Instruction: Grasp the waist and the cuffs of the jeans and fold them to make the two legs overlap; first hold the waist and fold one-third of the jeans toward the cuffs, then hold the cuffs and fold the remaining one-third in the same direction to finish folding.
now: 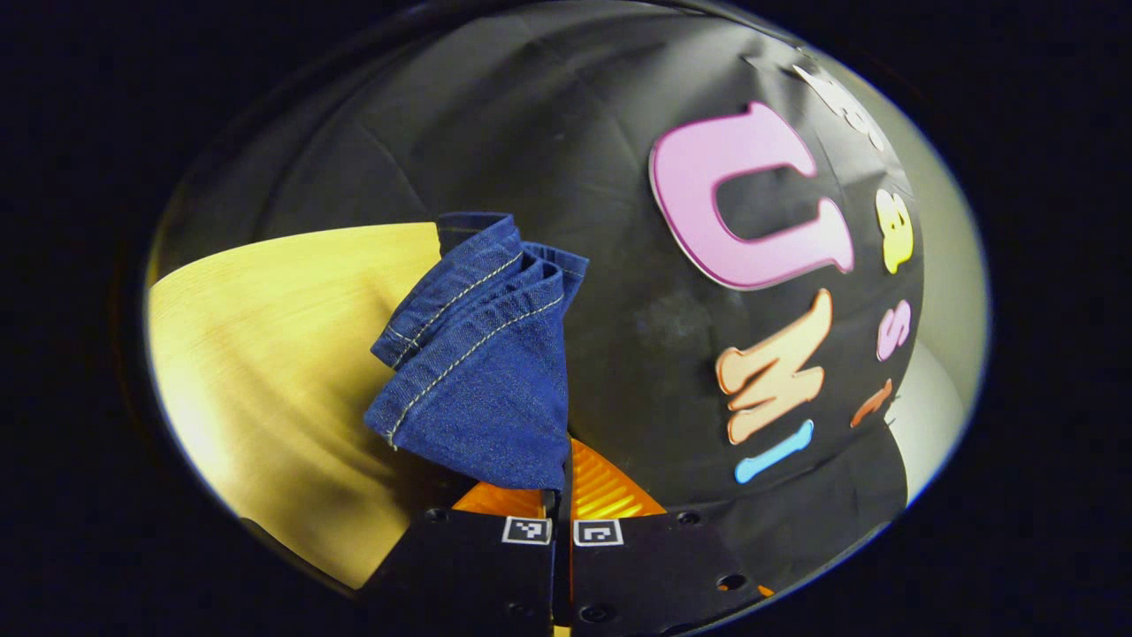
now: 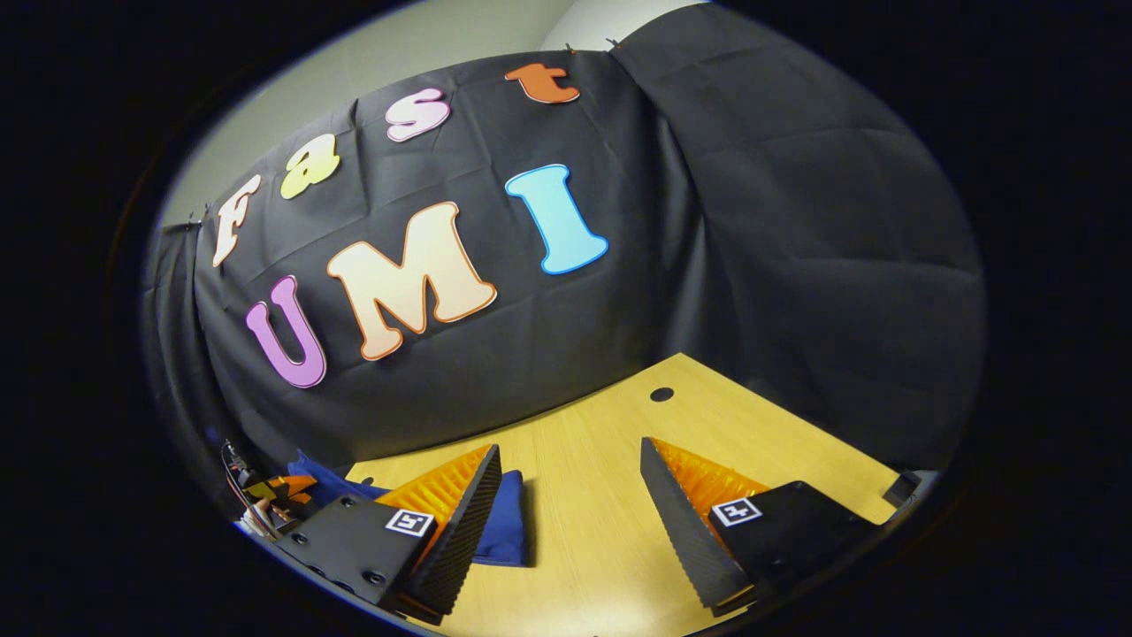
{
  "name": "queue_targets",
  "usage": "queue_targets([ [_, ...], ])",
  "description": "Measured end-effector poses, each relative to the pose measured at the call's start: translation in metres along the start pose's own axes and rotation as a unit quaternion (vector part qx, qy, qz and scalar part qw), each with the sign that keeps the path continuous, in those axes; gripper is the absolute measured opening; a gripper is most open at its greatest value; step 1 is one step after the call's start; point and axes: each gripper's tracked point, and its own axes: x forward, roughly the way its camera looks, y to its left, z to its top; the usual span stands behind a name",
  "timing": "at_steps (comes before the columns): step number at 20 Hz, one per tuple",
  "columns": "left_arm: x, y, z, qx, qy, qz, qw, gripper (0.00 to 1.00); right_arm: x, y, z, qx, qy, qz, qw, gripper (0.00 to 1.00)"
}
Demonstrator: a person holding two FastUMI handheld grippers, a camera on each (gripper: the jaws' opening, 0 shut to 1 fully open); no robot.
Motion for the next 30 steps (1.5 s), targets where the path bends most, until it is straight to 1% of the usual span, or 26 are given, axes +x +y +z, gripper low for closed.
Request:
queue_targets([
  [2,0.004,-0.021,-0.025,0.022,0.025,-0.015,0.999,0.00,-0.007,-0.013,0.007,0.002,-0.004,-0.003,1.000,0.98],
  [3,0.003,-0.030,-0.039,0.039,0.037,-0.020,0.998,0.00,-0.007,-0.025,0.008,0.005,-0.005,-0.005,1.000,0.98],
  [5,0.008,-0.044,-0.064,0.072,0.058,-0.021,0.995,0.00,-0.012,-0.038,0.008,0.013,-0.004,-0.007,1.000,0.98],
  [8,0.010,-0.065,-0.096,0.104,0.081,-0.032,0.991,0.00,-0.023,-0.055,0.008,0.012,-0.007,-0.013,1.000,0.98],
  [10,0.011,-0.072,-0.120,0.134,0.099,-0.033,0.985,0.00,-0.029,-0.064,0.008,0.015,-0.006,-0.017,1.000,0.98],
  [12,0.011,-0.074,-0.150,0.162,0.126,-0.035,0.978,0.00,-0.036,-0.075,0.008,0.021,-0.006,-0.022,1.000,0.98],
  [14,0.016,-0.070,-0.182,0.190,0.154,-0.028,0.969,0.00,-0.044,-0.084,0.008,0.024,-0.006,-0.027,0.999,0.98],
  [16,0.015,-0.056,-0.212,0.231,0.183,-0.010,0.956,0.00,-0.046,-0.094,0.005,0.027,-0.004,-0.032,0.999,0.98],
  [17,0.013,-0.046,-0.225,0.264,0.200,0.003,0.943,0.00,-0.047,-0.099,0.005,0.030,-0.003,-0.034,0.999,0.98],
  [18,0.012,-0.037,-0.237,0.302,0.214,0.018,0.929,0.00,-0.048,-0.103,0.004,0.033,-0.002,-0.036,0.999,0.98],
  [20,0.007,-0.011,-0.255,0.378,0.241,0.044,0.893,0.00,-0.048,-0.111,0.000,0.039,0.003,-0.037,0.999,0.98],
  [21,0.004,-0.001,-0.265,0.395,0.253,0.054,0.882,0.00,-0.046,-0.112,-0.002,0.041,0.006,-0.035,0.999,0.98],
  [22,0.004,0.006,-0.277,0.408,0.260,0.061,0.873,0.00,-0.043,-0.113,-0.004,0.042,0.010,-0.033,0.999,0.98],
  [23,0.003,0.010,-0.284,0.425,0.263,0.068,0.863,0.06,-0.041,-0.113,-0.004,0.042,0.013,-0.031,0.999,0.98],
  [24,0.002,0.010,-0.298,0.439,0.271,0.059,0.855,0.11,-0.038,-0.113,-0.005,0.041,0.017,-0.026,0.999,0.98],
  [26,-0.005,0.001,-0.316,0.481,0.275,0.042,0.831,0.45,-0.031,-0.110,-0.006,0.039,0.024,-0.011,0.999,0.98],
  [27,-0.007,-0.008,-0.322,0.491,0.272,0.032,0.827,0.63,-0.027,-0.108,-0.006,0.039,0.027,0.000,0.999,0.98],
  [28,-0.009,-0.020,-0.327,0.486,0.269,0.024,0.831,0.81,-0.022,-0.104,-0.005,0.040,0.029,0.011,0.999,0.98],
  [29,-0.011,-0.032,-0.327,0.474,0.257,0.024,0.842,0.80,-0.017,-0.100,-0.006,0.040,0.031,0.024,0.998,0.98],
  [30,-0.016,-0.046,-0.323,0.462,0.233,0.025,0.855,0.78,-0.010,-0.095,-0.008,0.039,0.032,0.036,0.998,0.98],
])
